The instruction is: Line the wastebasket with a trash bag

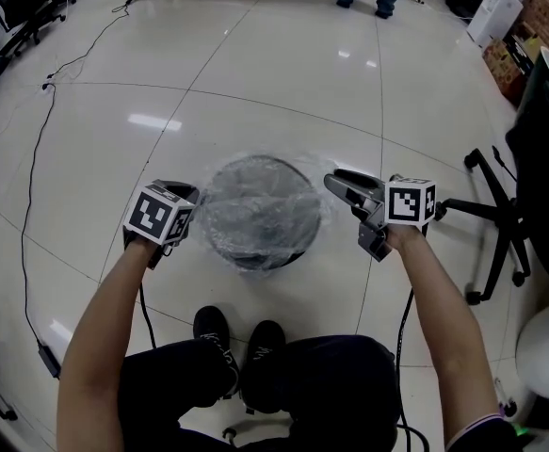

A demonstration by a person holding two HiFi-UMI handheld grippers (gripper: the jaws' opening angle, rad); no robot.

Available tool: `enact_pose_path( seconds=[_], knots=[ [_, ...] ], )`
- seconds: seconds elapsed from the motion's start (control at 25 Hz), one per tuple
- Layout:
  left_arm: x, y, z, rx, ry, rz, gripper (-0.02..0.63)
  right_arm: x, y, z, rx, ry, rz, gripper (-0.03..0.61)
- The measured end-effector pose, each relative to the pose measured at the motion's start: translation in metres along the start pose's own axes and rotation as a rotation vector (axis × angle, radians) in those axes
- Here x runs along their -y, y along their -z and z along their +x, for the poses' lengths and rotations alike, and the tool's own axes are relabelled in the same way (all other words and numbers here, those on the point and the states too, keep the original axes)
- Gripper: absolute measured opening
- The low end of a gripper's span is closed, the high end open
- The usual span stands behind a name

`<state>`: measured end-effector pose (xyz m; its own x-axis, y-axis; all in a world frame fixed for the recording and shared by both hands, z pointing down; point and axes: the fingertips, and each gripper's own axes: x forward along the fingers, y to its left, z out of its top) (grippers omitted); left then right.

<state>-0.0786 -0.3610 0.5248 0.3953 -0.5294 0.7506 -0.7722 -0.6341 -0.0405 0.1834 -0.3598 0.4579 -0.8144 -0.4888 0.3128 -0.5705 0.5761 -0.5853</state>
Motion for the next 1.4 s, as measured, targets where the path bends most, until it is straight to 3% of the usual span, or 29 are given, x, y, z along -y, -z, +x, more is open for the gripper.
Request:
enact_pose_path(
  seconds=[0.4,0.56,0.72,0.96,1.2,1.4],
  knots=[
    [0.0,-0.013,-0.015,0.048,-0.009,0.004,0.02,0.005,0.006,-0.031,-0.003,0.017,-0.004,0.183],
    [0.003,-0.022,-0.031,0.092,-0.022,0.005,0.085,-0.009,0.002,-0.032,0.004,0.025,-0.04,0.165],
    [0.007,-0.034,-0.049,0.138,-0.039,0.004,0.129,-0.02,-0.004,-0.035,0.012,0.089,-0.132,0.117],
    [0.02,-0.047,-0.073,0.198,-0.036,0.008,0.133,-0.04,-0.017,-0.045,0.061,0.203,-0.223,0.002],
    [0.027,-0.063,-0.101,0.284,-0.056,0.019,0.133,-0.068,-0.01,-0.053,0.054,0.253,-0.33,0.002],
    [0.036,-0.061,-0.126,0.325,-0.074,0.028,0.13,-0.098,0.02,-0.045,0.012,0.203,-0.395,0.022]
  ],
)
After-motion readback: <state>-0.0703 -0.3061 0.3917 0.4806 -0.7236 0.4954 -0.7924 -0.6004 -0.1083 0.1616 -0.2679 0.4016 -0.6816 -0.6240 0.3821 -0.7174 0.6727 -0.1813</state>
